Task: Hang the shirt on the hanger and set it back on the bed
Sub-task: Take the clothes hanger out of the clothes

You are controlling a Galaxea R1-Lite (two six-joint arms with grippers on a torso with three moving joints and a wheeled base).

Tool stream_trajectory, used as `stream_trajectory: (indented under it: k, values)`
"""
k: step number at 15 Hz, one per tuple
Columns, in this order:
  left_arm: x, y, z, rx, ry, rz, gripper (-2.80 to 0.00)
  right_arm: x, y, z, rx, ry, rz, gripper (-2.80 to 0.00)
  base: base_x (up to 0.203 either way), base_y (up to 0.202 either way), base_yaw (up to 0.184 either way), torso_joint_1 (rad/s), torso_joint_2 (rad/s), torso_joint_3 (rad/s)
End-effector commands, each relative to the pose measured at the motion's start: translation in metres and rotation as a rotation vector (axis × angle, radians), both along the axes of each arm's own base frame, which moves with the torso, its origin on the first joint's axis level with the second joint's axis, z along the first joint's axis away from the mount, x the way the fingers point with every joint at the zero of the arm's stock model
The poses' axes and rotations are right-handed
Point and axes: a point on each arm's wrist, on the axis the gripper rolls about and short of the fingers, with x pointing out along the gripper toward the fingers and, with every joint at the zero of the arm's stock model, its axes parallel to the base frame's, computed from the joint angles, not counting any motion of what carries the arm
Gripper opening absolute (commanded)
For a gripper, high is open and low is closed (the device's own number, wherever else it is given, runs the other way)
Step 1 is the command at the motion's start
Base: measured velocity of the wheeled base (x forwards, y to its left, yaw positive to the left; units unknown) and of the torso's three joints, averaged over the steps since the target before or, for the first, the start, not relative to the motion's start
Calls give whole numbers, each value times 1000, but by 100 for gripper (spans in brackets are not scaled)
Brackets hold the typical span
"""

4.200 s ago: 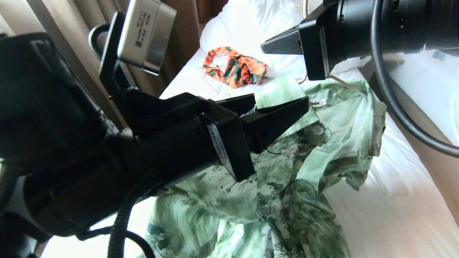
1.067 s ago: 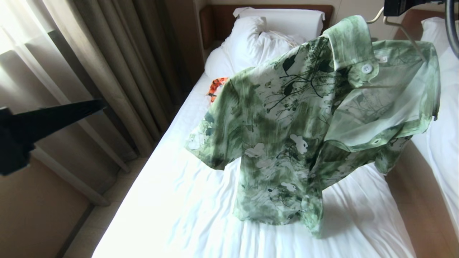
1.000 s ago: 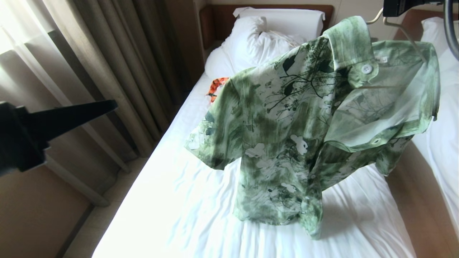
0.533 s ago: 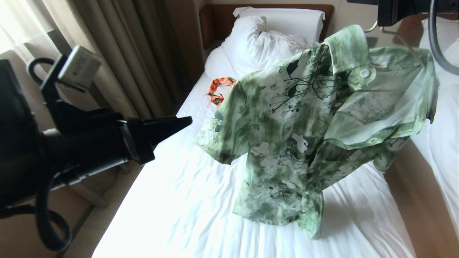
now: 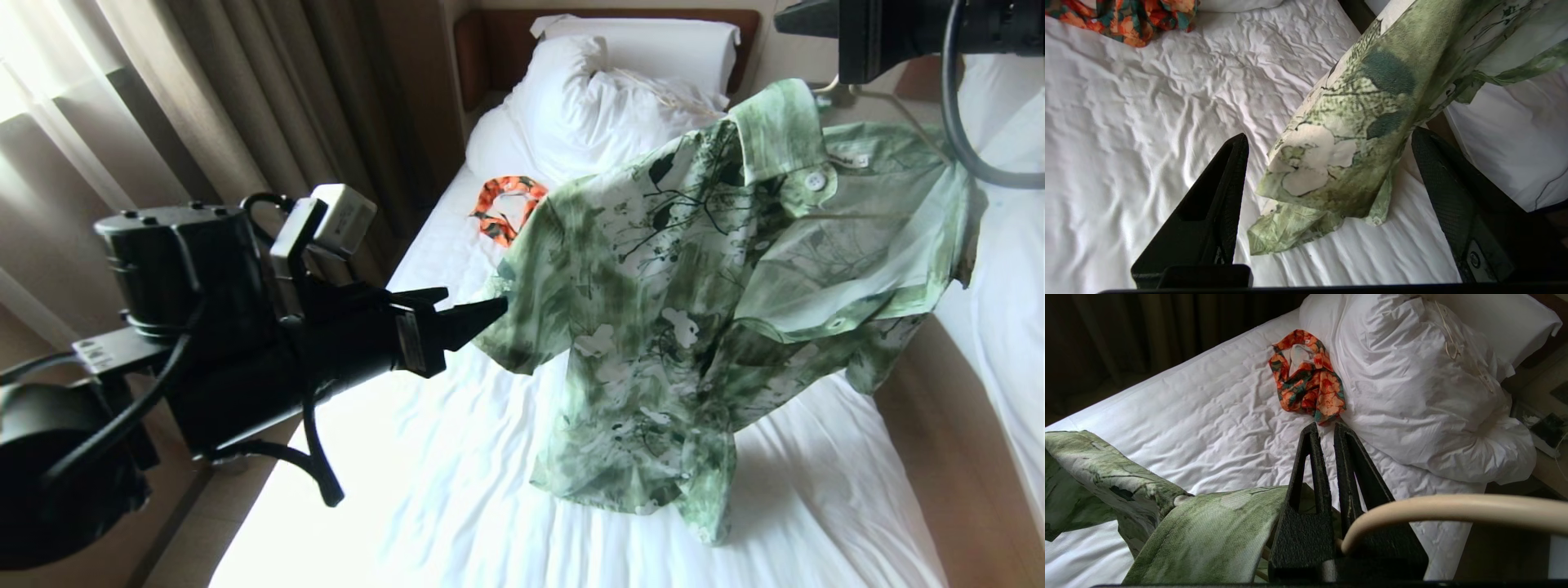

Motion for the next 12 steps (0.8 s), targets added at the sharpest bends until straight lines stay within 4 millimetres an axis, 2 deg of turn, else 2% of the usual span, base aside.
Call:
stream_trajectory:
  k: [1,10,11,12]
  values:
    - [14,-7,-14,32,30,-6,0,1,0,-1,-4,3,4,-280,0,0,0,0,0,0]
    - [32,-30,-16,37,-16,-58,0,7,2,-6,12,29,7,-280,0,0,0,0,0,0]
    - [33,-31,-15,35,-20,-60,-280,6,2,-5,13,28,7,-280,0,0,0,0,0,0]
    - [33,-32,-14,32,-21,-62,-280,6,2,-5,13,28,7,-280,0,0,0,0,0,0]
